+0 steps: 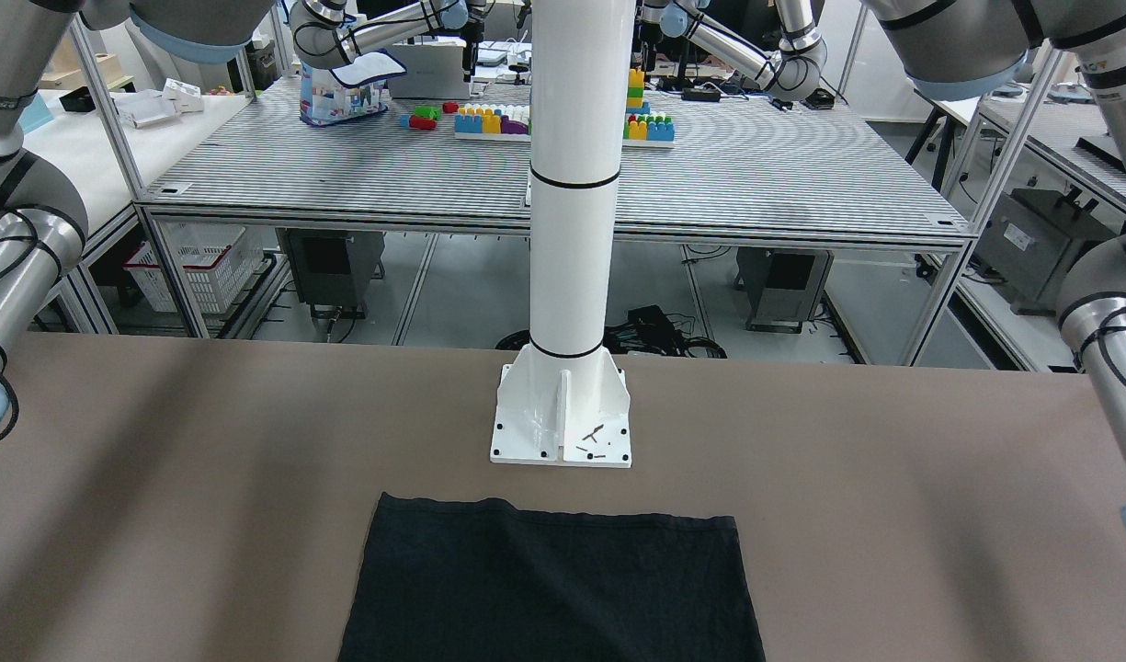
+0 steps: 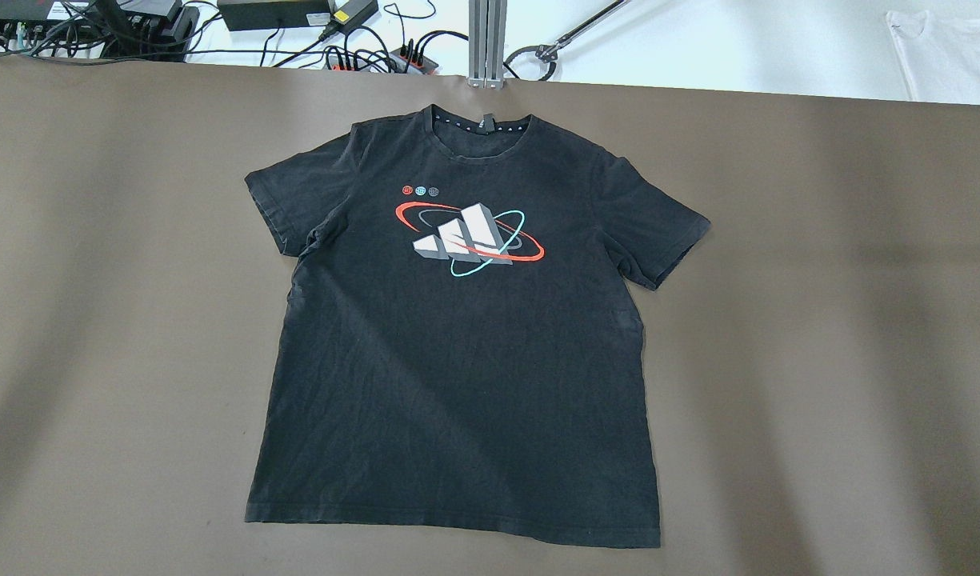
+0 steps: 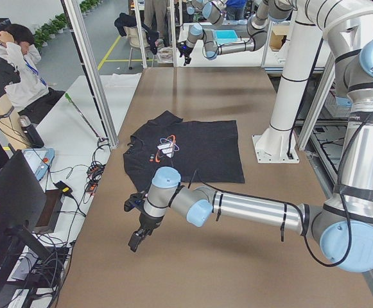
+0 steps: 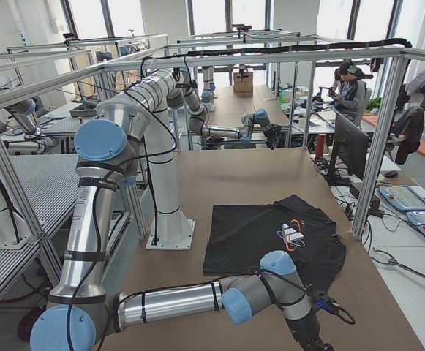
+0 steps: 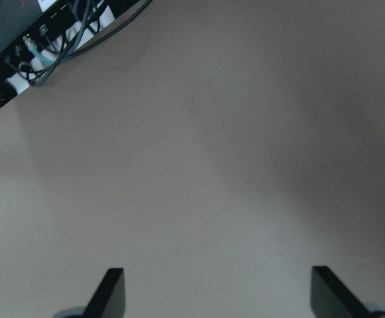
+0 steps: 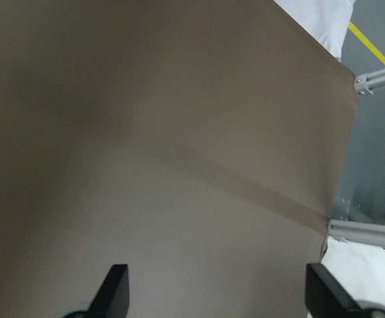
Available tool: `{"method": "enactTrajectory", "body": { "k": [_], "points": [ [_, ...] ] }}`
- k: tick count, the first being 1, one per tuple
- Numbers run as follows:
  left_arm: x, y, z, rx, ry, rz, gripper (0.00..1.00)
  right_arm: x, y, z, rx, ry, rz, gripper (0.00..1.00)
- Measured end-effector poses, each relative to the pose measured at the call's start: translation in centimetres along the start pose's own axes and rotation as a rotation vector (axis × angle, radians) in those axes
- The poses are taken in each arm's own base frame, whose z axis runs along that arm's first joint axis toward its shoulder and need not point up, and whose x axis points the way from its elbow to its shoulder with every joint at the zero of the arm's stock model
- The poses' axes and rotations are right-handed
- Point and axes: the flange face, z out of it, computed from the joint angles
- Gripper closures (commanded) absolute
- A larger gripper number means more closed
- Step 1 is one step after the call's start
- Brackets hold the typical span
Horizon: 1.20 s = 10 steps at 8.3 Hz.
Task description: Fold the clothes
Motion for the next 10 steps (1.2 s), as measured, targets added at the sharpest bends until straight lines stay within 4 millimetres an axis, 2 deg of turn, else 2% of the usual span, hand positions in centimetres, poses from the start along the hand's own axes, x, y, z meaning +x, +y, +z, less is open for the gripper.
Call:
{"method": "enactTrajectory", "body": {
  "k": [1, 3, 5, 6, 7, 8, 10],
  "points": [
    [2.3, -1.9, 1.2, -0.006, 0.022, -0.004, 0.0, -1.3, -2.6, 1.4, -0.008, -0.016, 0.031, 0.07],
    [7.9, -6.6, 3.3, -0.013, 0.069, -0.049, 0.0, -6.3, -7.2, 3.4, -0.014, -0.066, 0.125, 0.07],
    [13.4, -9.8, 5.4, -0.003, 0.135, -0.103, 0.0, -14.1, -11.5, 3.8, -0.01, -0.14, 0.257, 0.06],
    [15.3, -11.0, 6.5, 0.006, 0.176, -0.118, 0.0, -17.8, -13.1, 3.7, -0.009, -0.174, 0.299, 0.06],
    [16.9, -12.4, 7.6, 0.009, 0.216, -0.121, 0.0, -20.7, -14.4, 3.7, -0.01, -0.198, 0.316, 0.06],
    [18.4, -14.2, 8.2, 0.009, 0.244, -0.128, 0.0, -22.5, -15.1, 3.9, -0.014, -0.211, 0.321, 0.06],
    [23.5, -18.7, 9.0, -0.01, 0.292, -0.178, 0.0, -24.1, -15.5, 4.2, -0.02, -0.22, 0.316, 0.06]
  ]
}}
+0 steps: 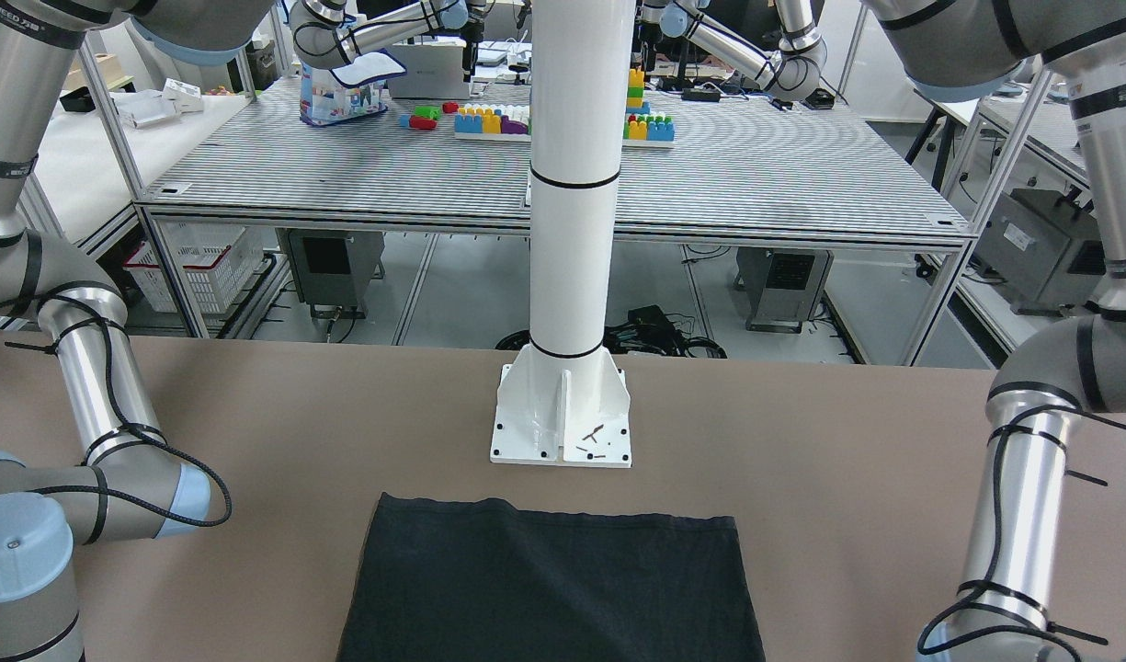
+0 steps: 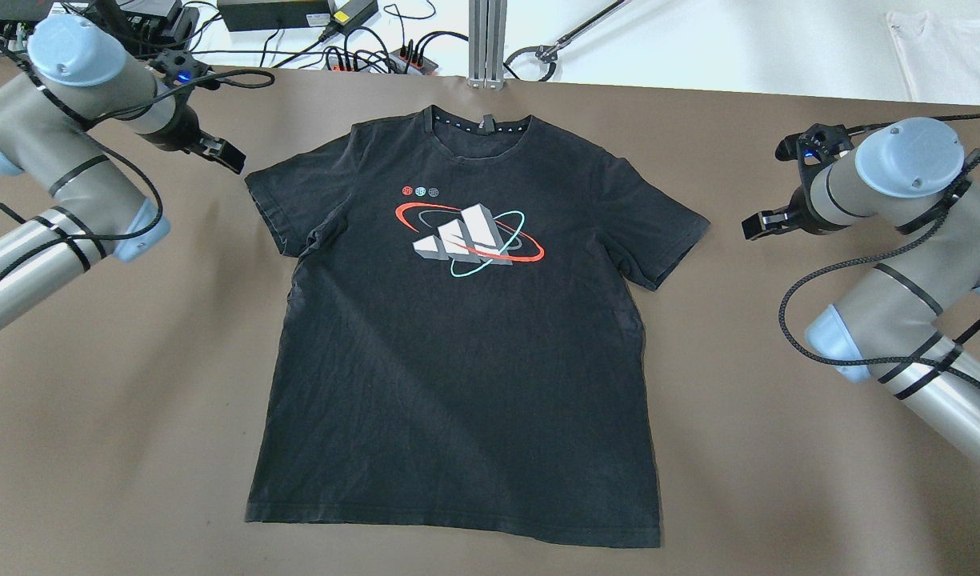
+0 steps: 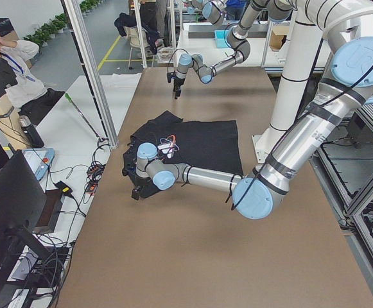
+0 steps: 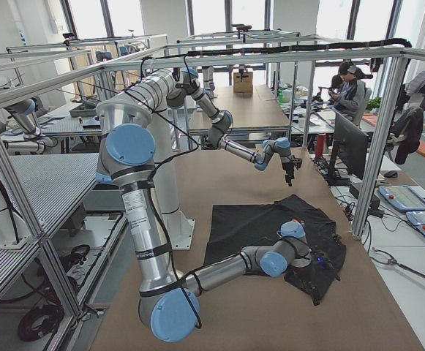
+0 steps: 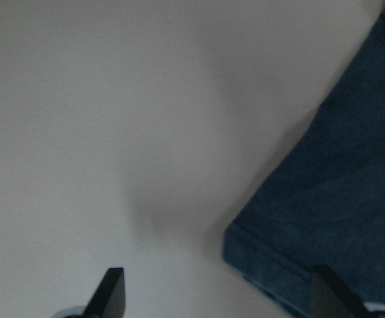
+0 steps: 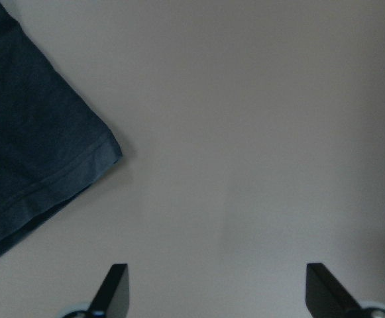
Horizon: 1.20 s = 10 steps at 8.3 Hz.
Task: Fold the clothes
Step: 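Grasp the sleeve nearest the left gripper and fold it onto the shirt body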
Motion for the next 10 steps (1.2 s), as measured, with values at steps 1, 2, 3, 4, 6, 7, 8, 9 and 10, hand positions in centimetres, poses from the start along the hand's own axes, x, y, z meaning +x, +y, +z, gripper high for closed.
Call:
{"method": "enactTrajectory", "body": {
  "k": [1, 2, 3, 4, 6, 7, 8, 9, 10],
  "points": [
    [1.9, -1.0, 0.8, -0.005, 0.013, -0.014, 0.01, -0.6, 0.2, 0.3, -0.004, -0.001, -0.006, 0.06],
    [2.7, -1.5, 1.5, -0.012, 0.017, -0.023, 0.01, -1.0, 0.5, 0.6, -0.006, 0.001, -0.012, 0.06],
    [2.8, -1.5, 2.2, -0.022, 0.015, -0.031, 0.01, -1.2, 0.6, 0.9, -0.008, 0.004, -0.016, 0.06],
    [2.3, -1.2, 2.9, -0.03, 0.01, -0.038, 0.07, -1.4, 0.7, 1.0, -0.009, 0.006, -0.018, 0.06],
    [1.2, -0.4, 3.7, -0.035, 0.005, -0.045, 0.32, -1.6, 0.9, 1.2, -0.011, 0.005, -0.022, 0.06],
    [1.1, -0.2, 3.9, -0.035, 0.005, -0.052, 0.38, -1.7, 0.9, 1.2, -0.012, 0.005, -0.023, 0.06],
    [1.2, 0.0, 4.1, -0.038, 0.006, -0.057, 0.42, -1.8, 1.0, 1.3, -0.013, 0.004, -0.024, 0.06],
    [1.2, 0.2, 4.3, -0.04, 0.007, -0.059, 0.43, -1.8, 1.0, 1.3, -0.012, 0.004, -0.025, 0.06],
    [1.3, 0.3, 4.4, -0.042, 0.007, -0.059, 0.46, -1.8, 1.0, 1.3, -0.013, 0.004, -0.025, 0.06]
  ]
}}
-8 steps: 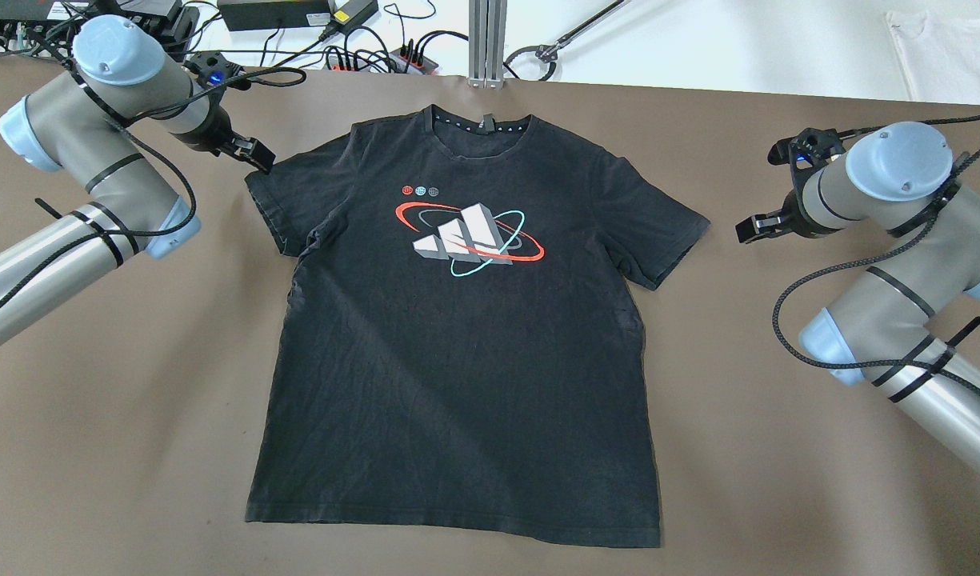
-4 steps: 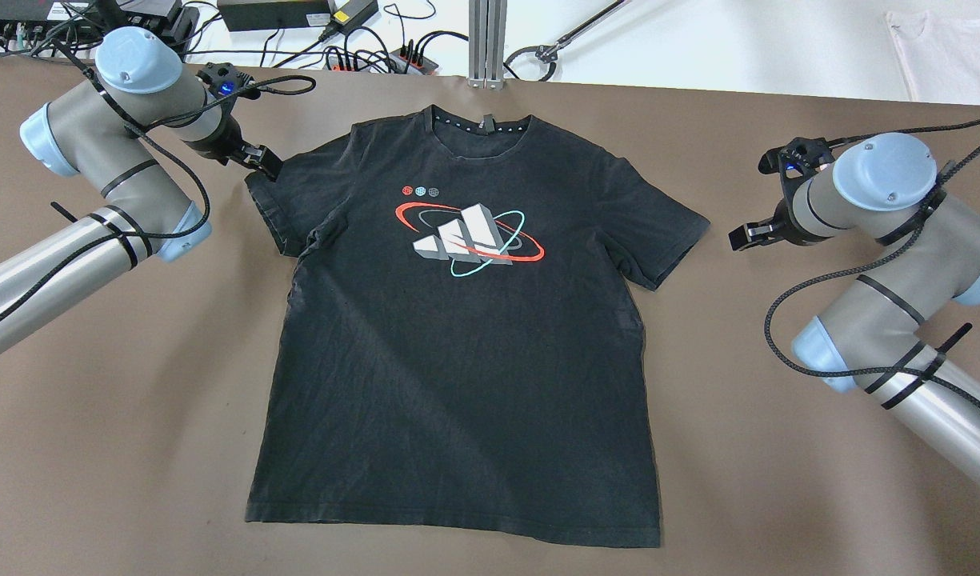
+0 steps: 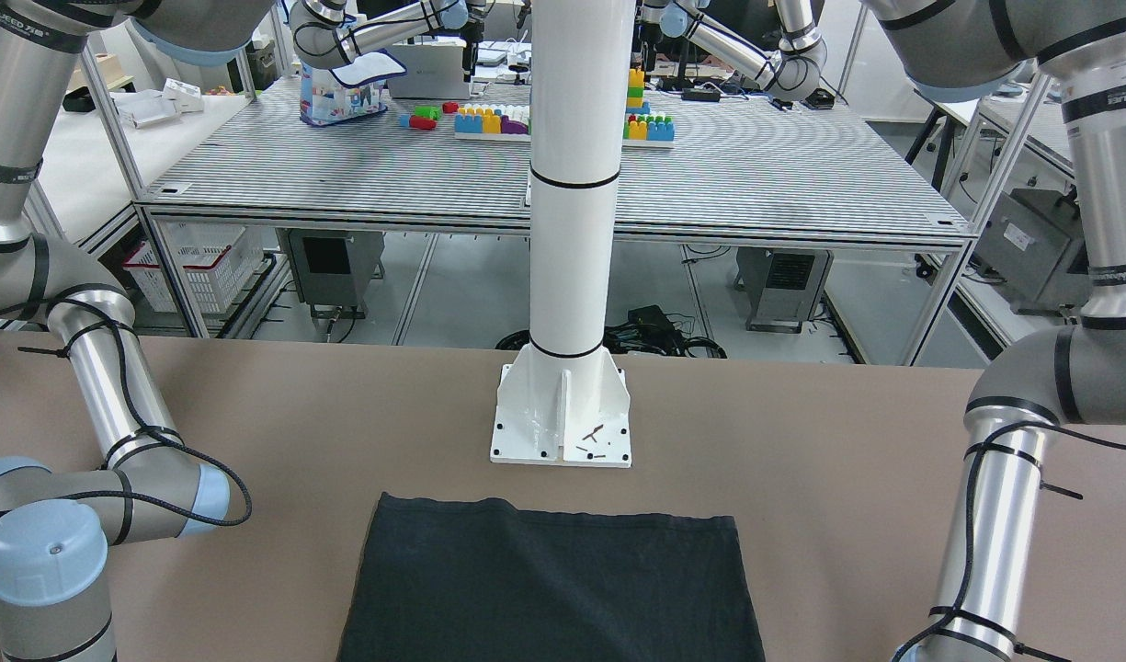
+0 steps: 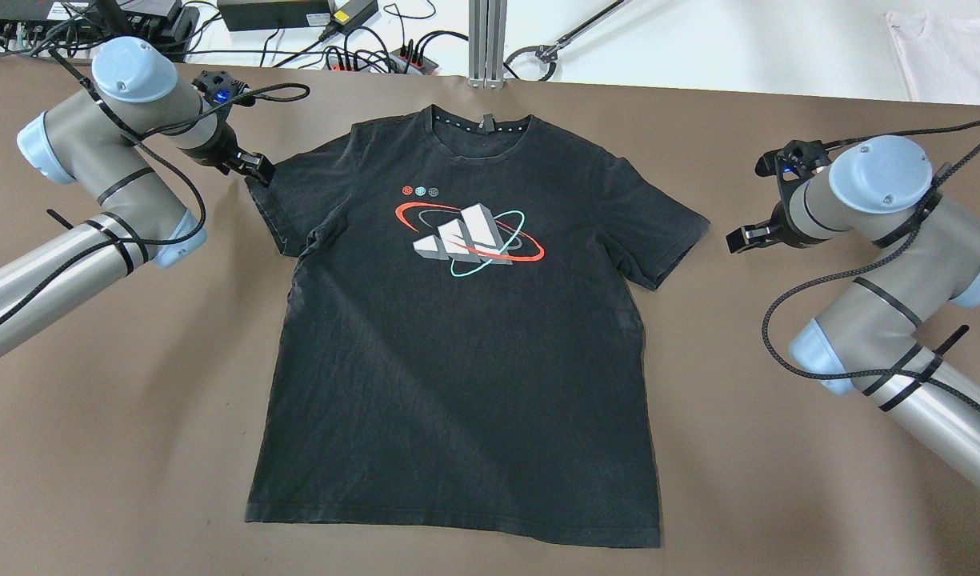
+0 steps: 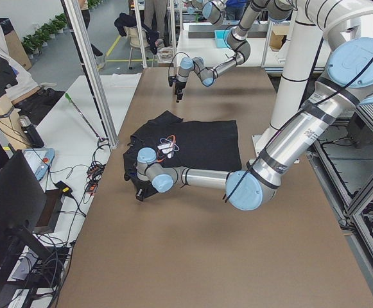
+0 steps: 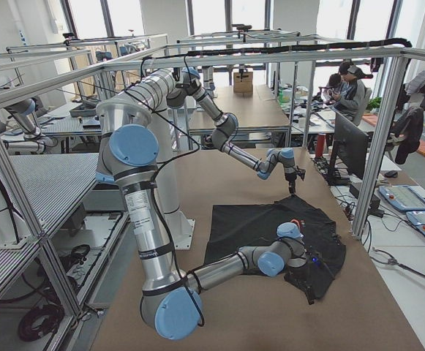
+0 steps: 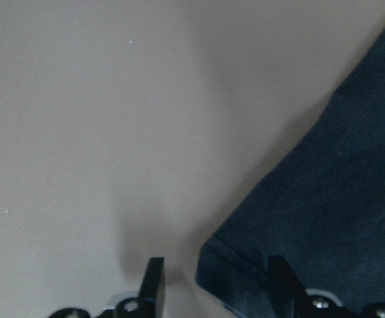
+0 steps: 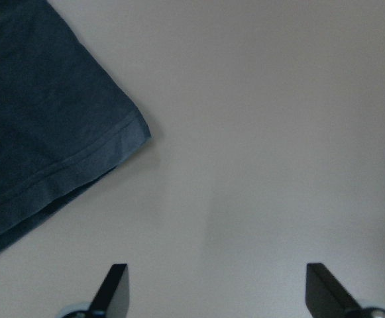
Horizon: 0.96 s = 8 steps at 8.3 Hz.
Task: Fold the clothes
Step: 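Grasp the sleeve nearest the left gripper and fold it onto the shirt body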
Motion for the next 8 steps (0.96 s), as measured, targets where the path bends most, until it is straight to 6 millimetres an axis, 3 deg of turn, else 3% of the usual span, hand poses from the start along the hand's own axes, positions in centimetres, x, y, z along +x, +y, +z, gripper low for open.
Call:
{"method": "enactTrajectory", "body": {
  "k": [2, 3, 4, 8],
  "points": [
    [0.09, 0.25, 0.31, -0.005, 0.0, 0.0, 0.47, -0.02, 0.06, 0.05, -0.001, 0.0, -0.001, 0.06],
    [0.11, 0.31, 0.39, -0.006, -0.001, 0.0, 0.62, -0.09, 0.12, 0.1, -0.002, 0.0, -0.002, 0.06],
    [0.11, 0.33, 0.42, -0.007, -0.001, 0.0, 1.0, -0.12, 0.15, 0.12, -0.002, -0.001, -0.002, 0.06],
    [0.3, 0.2, 0.28, -0.004, 0.002, -0.004, 1.0, -0.23, 0.21, 0.17, -0.003, -0.002, -0.003, 0.06]
  ]
}}
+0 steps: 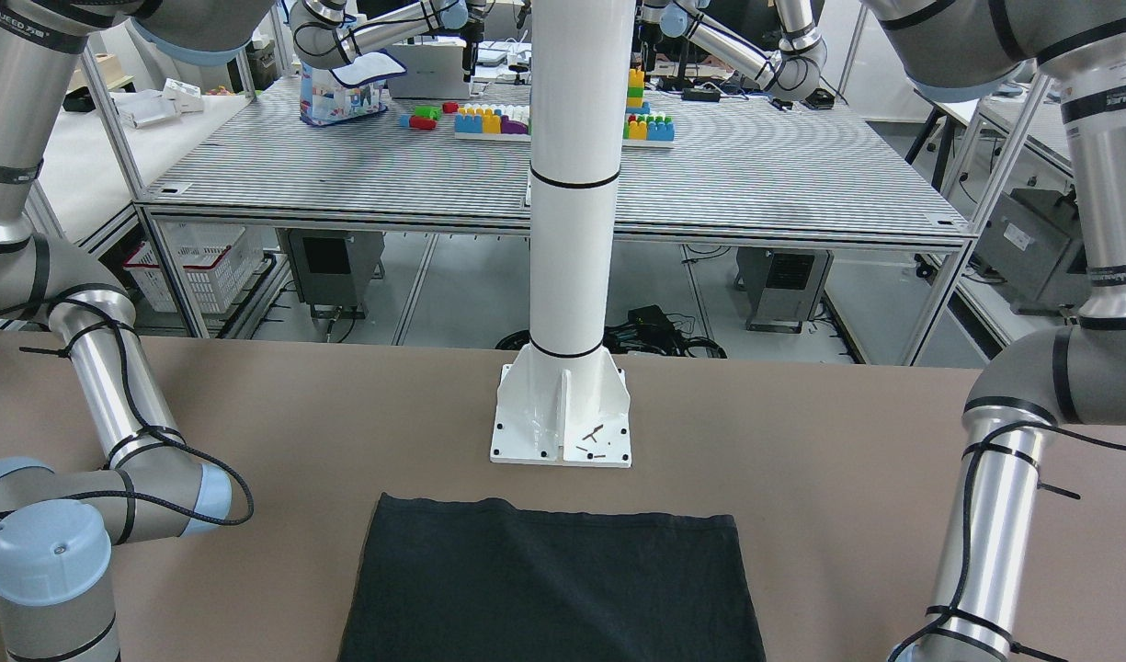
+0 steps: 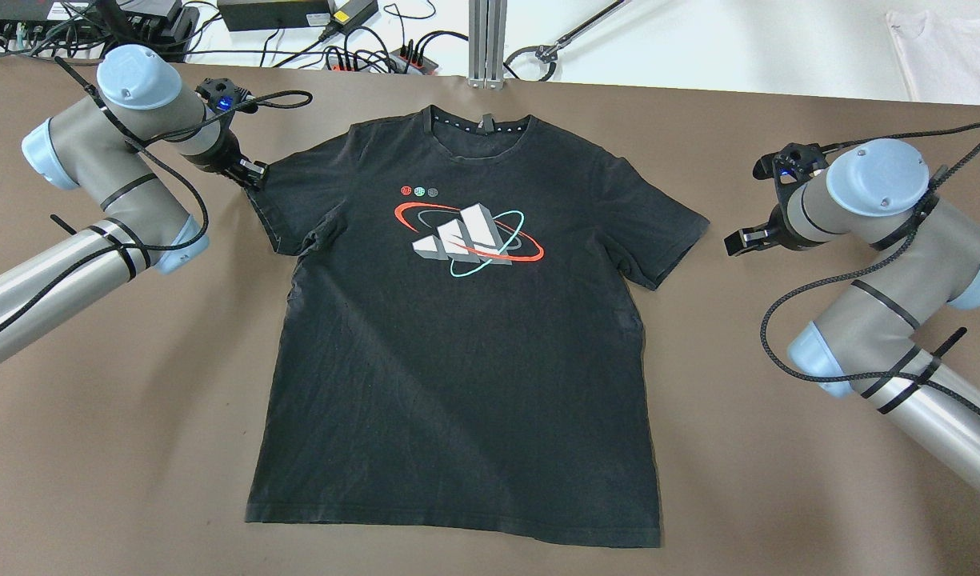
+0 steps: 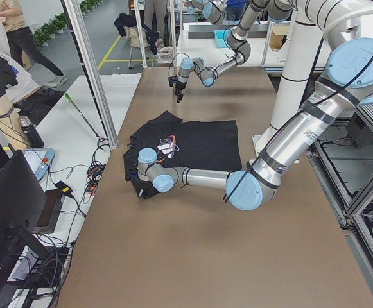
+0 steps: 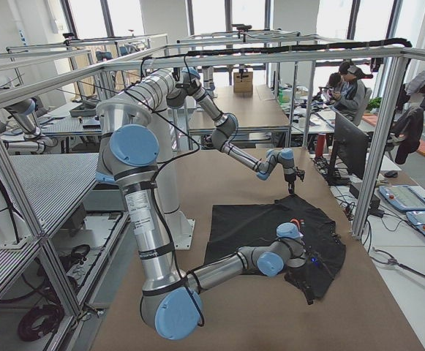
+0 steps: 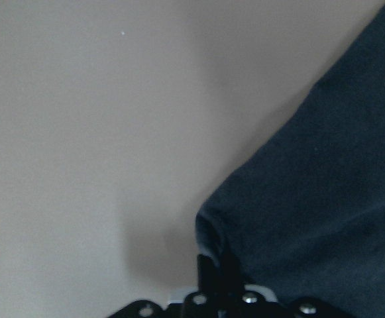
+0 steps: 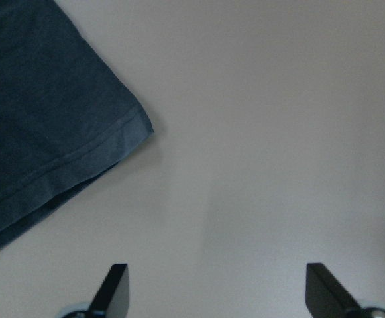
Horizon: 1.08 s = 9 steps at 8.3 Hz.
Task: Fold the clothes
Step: 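Grasp the sleeve nearest the left gripper and fold it onto the shirt body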
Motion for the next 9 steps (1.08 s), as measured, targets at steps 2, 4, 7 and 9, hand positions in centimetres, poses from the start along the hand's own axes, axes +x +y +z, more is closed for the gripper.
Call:
{"method": "enactTrajectory", "body": {
  "k": [2, 4, 7, 9],
  "points": [
    [0.4, -0.3, -0.4, 0.009, 0.006, -0.016, 1.0, -0.1, 0.0, 0.0, 0.0, -0.001, 0.0, 0.06],
    [1.3, -0.7, -1.4, 0.03, 0.02, -0.038, 1.0, -0.2, 0.1, 0.0, 0.001, -0.003, -0.002, 0.06],
    [5.4, -1.2, -3.4, 0.074, 0.065, -0.145, 1.0, -0.5, 0.2, 0.1, -0.001, -0.007, -0.007, 0.06],
    [12.9, -0.9, -2.8, 0.117, 0.078, -0.237, 1.0, -0.6, 0.2, 0.1, -0.001, -0.007, -0.008, 0.06]
  ]
}}
